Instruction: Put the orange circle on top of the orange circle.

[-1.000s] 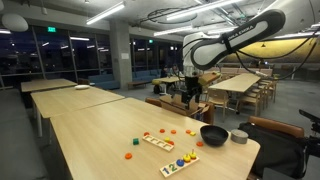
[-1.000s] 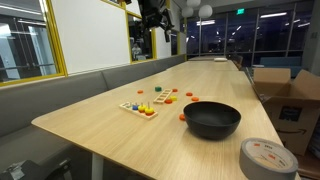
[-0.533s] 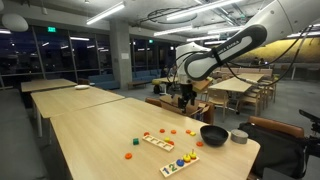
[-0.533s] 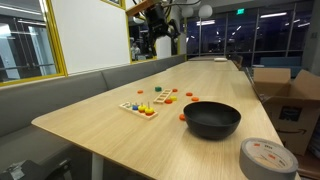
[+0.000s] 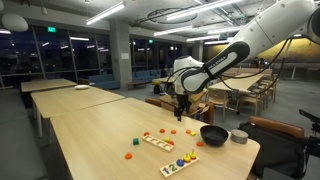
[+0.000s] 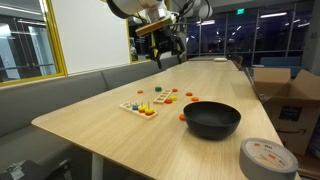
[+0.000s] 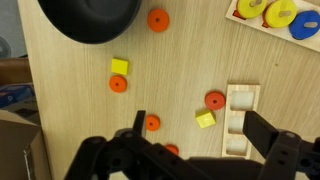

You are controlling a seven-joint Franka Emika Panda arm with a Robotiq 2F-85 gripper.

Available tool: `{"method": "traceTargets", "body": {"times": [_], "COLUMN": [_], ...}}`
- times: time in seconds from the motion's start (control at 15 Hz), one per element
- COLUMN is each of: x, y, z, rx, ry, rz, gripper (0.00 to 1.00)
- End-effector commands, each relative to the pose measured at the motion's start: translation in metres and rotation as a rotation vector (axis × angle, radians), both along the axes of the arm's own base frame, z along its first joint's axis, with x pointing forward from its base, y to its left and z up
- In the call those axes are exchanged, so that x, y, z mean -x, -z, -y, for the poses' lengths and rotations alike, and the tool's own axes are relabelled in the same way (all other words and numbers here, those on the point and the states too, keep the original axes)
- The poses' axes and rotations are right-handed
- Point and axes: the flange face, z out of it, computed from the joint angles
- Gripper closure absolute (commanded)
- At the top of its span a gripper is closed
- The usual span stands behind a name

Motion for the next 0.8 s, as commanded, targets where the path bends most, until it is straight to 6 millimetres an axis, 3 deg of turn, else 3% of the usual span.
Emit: {"method": "traceTargets", "body": {"times": [0.0,0.73], "x": [-0.016,-0.037], "y": [0.021,0.099], "z": [0.004,0.038], "rx": [0.001,-0.038], "ry": [-0.028,0.005], "rz": [0.01,-0.088], "gripper": [0.0,0.0]}}
